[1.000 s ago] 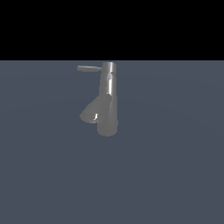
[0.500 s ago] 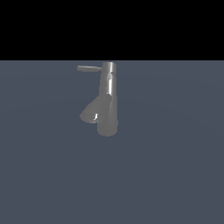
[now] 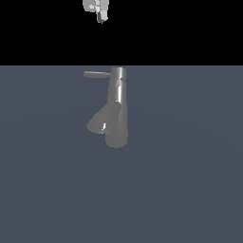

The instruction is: Turn on the faucet by rotating a designated handle.

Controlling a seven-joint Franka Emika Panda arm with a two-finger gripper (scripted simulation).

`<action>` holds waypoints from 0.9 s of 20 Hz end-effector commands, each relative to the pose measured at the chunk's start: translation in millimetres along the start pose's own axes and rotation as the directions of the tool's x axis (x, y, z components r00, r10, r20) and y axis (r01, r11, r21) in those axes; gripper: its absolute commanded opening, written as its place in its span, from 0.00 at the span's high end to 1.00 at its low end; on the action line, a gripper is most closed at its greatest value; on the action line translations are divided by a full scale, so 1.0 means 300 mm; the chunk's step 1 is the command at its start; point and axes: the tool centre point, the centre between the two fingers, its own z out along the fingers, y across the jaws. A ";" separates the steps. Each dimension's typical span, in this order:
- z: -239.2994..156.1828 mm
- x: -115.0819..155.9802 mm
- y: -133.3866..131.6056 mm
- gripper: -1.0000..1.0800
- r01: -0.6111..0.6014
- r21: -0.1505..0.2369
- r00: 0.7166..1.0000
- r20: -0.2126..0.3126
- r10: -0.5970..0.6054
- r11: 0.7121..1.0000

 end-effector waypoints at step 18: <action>0.299 0.090 -0.309 1.00 -0.408 0.004 0.913 0.024 0.408 0.913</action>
